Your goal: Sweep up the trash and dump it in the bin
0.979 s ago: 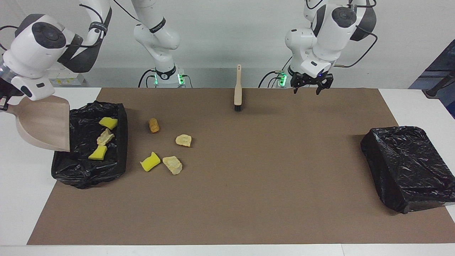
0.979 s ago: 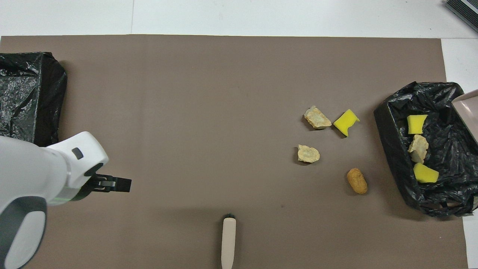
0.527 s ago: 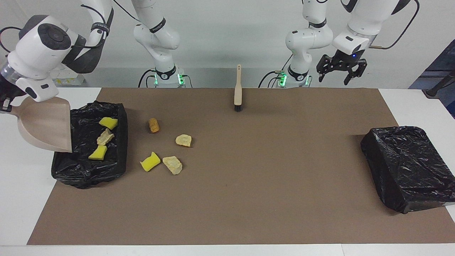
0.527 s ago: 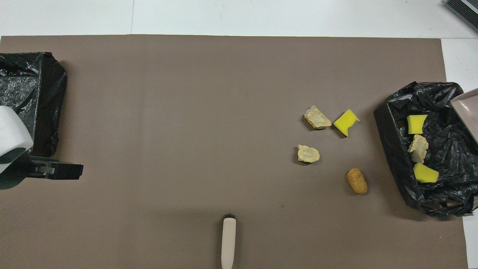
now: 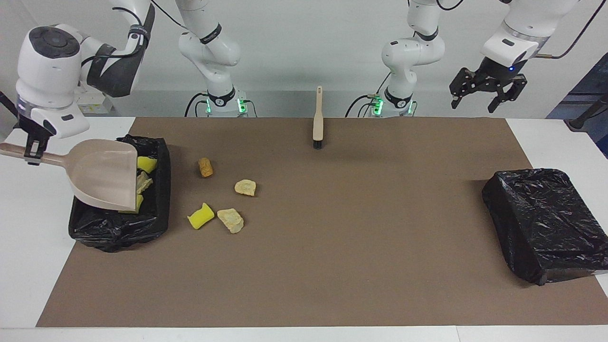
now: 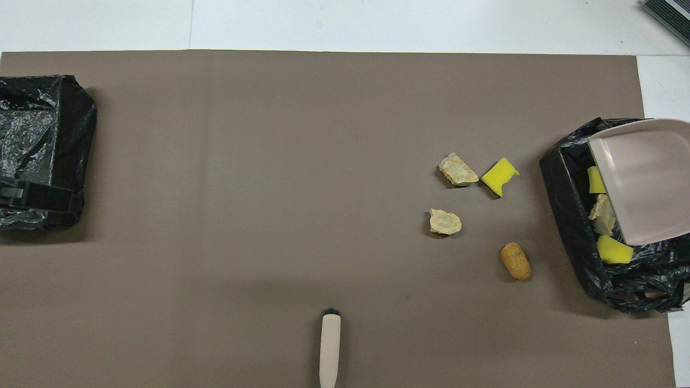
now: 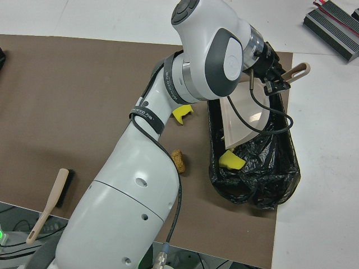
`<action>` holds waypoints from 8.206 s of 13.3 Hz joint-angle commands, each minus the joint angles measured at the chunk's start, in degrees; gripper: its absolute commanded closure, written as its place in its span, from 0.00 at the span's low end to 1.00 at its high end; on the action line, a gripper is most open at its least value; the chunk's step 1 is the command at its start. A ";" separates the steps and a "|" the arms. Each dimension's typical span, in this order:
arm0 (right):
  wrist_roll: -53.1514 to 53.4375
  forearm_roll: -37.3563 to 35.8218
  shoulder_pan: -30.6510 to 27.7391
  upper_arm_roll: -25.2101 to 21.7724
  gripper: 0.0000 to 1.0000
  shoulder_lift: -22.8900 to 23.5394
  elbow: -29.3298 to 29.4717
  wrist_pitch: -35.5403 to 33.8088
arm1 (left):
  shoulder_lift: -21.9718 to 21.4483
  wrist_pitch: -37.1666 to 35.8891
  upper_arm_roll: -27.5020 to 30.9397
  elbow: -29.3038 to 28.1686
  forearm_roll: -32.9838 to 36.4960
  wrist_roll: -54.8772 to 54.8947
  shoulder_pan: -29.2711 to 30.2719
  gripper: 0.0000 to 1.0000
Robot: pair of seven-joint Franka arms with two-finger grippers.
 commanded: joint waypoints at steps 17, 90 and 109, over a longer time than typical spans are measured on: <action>101.85 32.25 32.72 0.43 1.00 5.83 -6.85 -5.15 | 0.92 -2.43 13.01 2.92 5.31 0.07 -12.46 0.00; 105.87 28.49 9.22 0.17 1.00 -21.24 -42.43 -11.64 | 12.80 35.48 10.10 -25.91 4.60 -24.94 -43.75 0.94; 124.48 54.49 36.77 0.70 1.00 -7.18 -35.06 -3.57 | 9.98 27.36 9.75 -26.87 13.22 26.17 -45.06 1.00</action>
